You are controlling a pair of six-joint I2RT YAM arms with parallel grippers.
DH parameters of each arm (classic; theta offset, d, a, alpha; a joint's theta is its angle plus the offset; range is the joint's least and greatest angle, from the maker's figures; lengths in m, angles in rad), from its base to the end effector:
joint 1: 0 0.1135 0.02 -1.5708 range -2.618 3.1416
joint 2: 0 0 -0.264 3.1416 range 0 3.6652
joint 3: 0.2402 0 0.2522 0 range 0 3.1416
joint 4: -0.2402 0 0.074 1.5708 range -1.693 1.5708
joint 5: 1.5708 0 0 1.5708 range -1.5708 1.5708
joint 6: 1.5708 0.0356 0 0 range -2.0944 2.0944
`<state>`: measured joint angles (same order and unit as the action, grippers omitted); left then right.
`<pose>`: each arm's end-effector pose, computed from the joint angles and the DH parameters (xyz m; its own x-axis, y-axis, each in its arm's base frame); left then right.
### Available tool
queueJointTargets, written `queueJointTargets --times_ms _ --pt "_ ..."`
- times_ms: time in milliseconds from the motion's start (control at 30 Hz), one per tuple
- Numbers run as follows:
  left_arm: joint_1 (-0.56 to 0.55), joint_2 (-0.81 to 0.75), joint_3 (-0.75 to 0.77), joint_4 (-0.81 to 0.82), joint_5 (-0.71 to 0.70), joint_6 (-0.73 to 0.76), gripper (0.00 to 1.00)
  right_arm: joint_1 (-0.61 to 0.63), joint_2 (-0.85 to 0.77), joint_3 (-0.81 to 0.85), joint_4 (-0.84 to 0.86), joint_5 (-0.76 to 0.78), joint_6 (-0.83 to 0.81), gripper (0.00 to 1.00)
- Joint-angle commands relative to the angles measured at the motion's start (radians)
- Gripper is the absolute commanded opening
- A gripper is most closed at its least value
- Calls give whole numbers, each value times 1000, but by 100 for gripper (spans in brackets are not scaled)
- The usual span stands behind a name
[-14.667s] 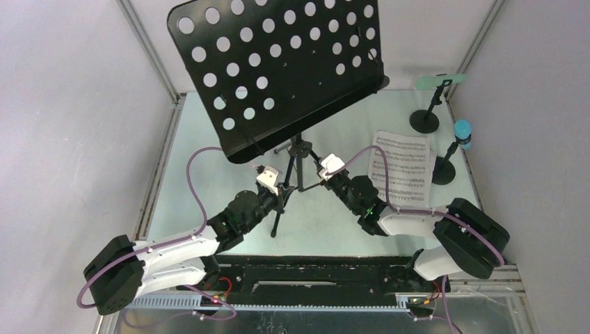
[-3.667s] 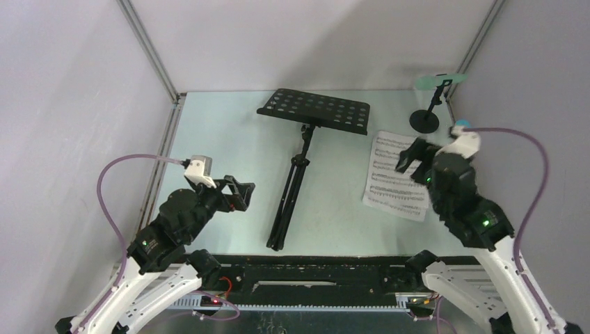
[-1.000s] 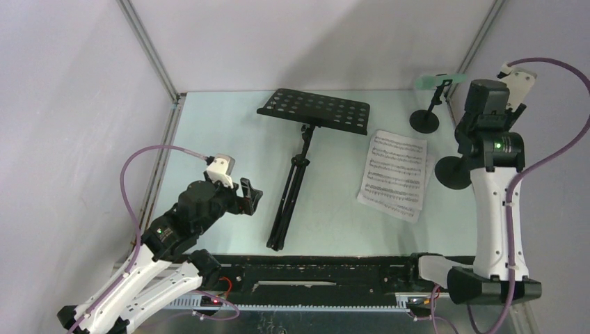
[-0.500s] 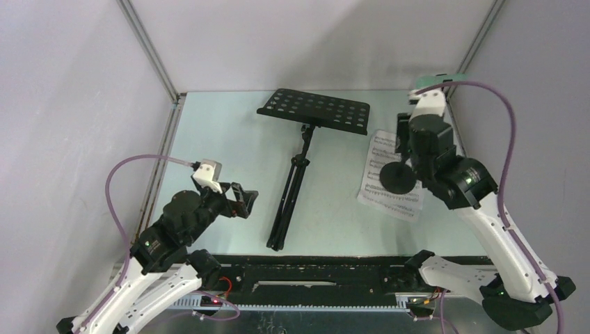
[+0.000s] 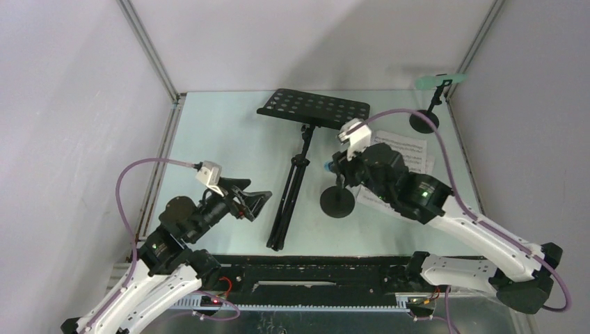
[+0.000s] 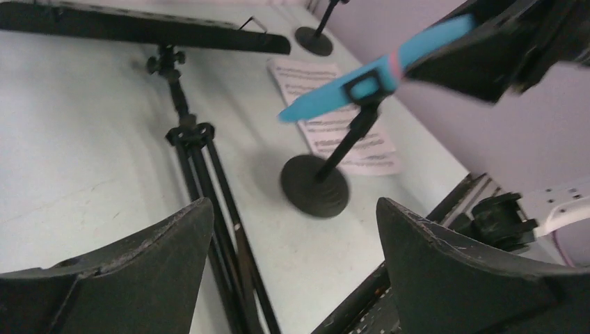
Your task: Pack up the instrument practice props
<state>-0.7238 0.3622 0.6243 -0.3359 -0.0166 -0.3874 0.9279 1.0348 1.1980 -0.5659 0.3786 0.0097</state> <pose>0.0779 -0.0681 0.3204 -0.2966 -0.2420 -0.9238 0.5807 0.7223 -0.3756 0.1398 0.1647 0.3975 -0.2402 -0.3056 -0.9214 -0.5375 0.8322 -0.1359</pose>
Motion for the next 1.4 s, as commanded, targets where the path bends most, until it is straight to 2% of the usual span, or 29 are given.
queueJointTargets --times_ms 0,133,333,500,633,800,1100,1233,1367 --pt "-35 60 -23 181 55 -45 92 18 -4 -74 301 -97 -94 0" --pt "-142 116 -23 219 20 -34 91 21 7 -148 433 -112 -129 0" --pt "-251 181 -49 296 -27 -13 86 34 -3 -216 533 -107 -127 0" --pt "-363 157 -141 410 -113 49 89 55 -25 -297 582 -49 -111 0" --pt "-387 144 -228 501 -166 83 89 57 -59 -380 613 -51 -72 0" --pt "-394 202 -311 620 -175 86 89 60 -82 -448 579 -75 -16 0" --pt "-428 501 -355 987 -247 200 90 110 -96 -465 504 -42 48 0" --pt "-430 659 -374 1245 -263 233 89 130 -99 -465 453 -6 88 0" --pt "-431 823 -337 1387 -282 237 85 142 -109 -465 400 -3 134 0"
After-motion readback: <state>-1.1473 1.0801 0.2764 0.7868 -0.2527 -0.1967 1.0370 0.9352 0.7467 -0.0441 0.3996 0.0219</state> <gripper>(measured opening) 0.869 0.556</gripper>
